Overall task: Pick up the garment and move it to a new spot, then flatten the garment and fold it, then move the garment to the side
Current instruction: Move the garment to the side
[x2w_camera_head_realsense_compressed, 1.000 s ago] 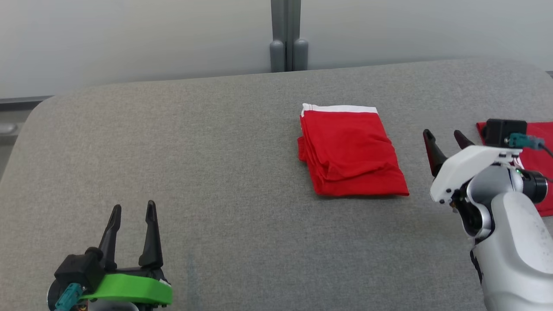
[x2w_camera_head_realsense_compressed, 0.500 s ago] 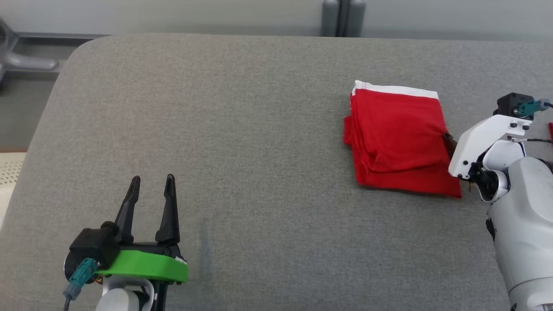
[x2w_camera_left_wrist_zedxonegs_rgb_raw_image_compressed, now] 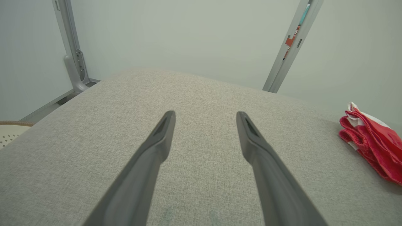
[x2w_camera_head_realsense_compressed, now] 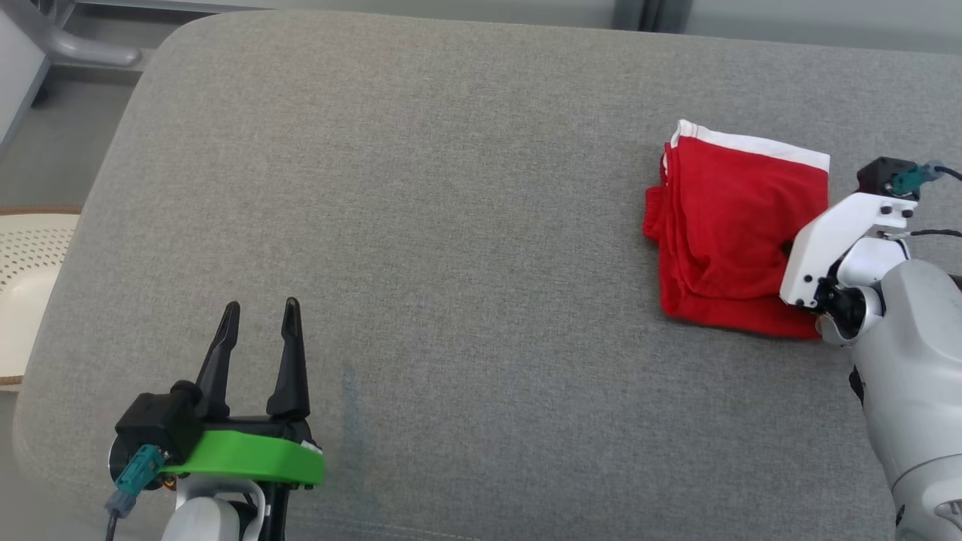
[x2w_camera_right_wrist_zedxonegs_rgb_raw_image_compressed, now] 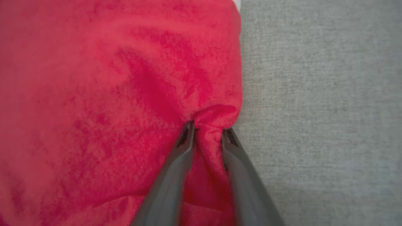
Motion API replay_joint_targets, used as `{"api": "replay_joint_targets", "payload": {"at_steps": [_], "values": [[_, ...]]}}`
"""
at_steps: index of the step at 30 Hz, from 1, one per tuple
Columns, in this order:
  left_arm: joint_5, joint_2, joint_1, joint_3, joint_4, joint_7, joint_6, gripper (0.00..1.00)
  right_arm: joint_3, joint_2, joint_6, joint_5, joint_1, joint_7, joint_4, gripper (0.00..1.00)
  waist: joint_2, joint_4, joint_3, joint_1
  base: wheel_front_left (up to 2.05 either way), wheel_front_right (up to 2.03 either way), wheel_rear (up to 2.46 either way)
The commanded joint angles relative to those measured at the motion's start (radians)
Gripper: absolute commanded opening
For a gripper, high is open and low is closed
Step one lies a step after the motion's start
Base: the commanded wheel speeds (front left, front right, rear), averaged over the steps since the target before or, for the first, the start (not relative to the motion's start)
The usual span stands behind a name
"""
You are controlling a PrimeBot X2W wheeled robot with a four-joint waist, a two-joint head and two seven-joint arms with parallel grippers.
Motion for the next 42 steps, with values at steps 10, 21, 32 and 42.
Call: {"api": "replay_joint_targets", "payload": {"at_steps": [10, 21, 32, 42], "values": [[0.001, 0.003, 0.01, 0.031, -0.01, -0.002, -0.002, 1.0, 0.323, -0.107, -0.001, 0.124, -0.057, 0.133, -0.168, 0.0, 0.0, -0.171, -0.059, 0.0, 0.0, 0.0, 0.0], [0.008, 0.001, -0.022, 0.026, -0.038, -0.002, -0.002, 1.0, 0.474, -0.367, -0.001, 0.29, -0.045, 0.271, -0.455, 0.0, 0.0, -0.332, -0.034, 0.0, 0.0, 0.0, 0.0], [0.005, 0.041, -0.083, -0.007, -0.056, -0.002, -0.002, 1.0, 0.397, -0.555, -0.001, 0.179, 0.018, 0.163, -0.43, 0.0, 0.0, -0.332, 0.076, 0.0, 0.0, 0.0, 0.0], [-0.006, 0.063, -0.13, -0.036, -0.081, -0.002, -0.002, 1.0, 0.312, -0.638, -0.001, 0.01, 0.067, -0.013, -0.339, 0.0, 0.0, -0.257, 0.153, 0.0, 0.0, 0.0, 0.0]]}}
